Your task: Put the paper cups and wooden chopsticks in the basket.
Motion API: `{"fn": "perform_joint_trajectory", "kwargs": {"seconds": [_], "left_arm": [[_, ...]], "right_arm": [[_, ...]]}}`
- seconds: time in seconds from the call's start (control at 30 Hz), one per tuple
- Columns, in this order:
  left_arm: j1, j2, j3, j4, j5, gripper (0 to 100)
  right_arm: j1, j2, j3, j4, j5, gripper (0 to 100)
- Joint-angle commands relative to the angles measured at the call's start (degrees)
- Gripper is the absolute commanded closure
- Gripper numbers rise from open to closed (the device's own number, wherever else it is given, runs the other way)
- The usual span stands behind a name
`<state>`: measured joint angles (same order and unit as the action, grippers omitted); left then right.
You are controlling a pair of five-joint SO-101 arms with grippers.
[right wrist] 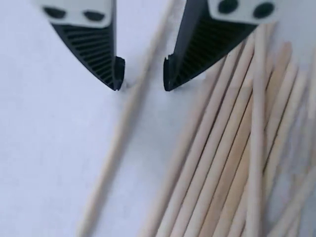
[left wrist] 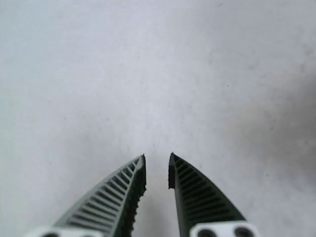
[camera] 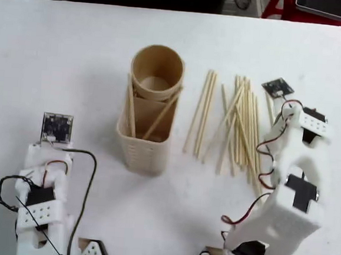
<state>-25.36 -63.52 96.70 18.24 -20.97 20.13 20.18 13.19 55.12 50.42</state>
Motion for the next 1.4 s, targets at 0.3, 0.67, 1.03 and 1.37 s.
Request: {"fn": "perform_joint_trajectory", "kwargs": {"seconds": [0.3,0.67,1.03,1.37], "left_arm": [[-0.5,-0.9,-0.1,0.1,-0.7,90],[-0.5,-0.9,-0.1,0.1,-0.7,90],[-0.5,-0.9,-0.1,0.1,-0.7,90],[-0.5,-0.9,-0.1,0.1,-0.7,90]], "right_arm": [[0.0,8.0,-1.7,-6.2,-0.5,98.0],[3.1,-15.3,3.3,-0.1,-9.3,98.1],[-8.3,-67.6,30.4,-0.2,-15.6,98.1],[-33.0,-96.1,23.5,3.8,-31.5,98.1]]}}
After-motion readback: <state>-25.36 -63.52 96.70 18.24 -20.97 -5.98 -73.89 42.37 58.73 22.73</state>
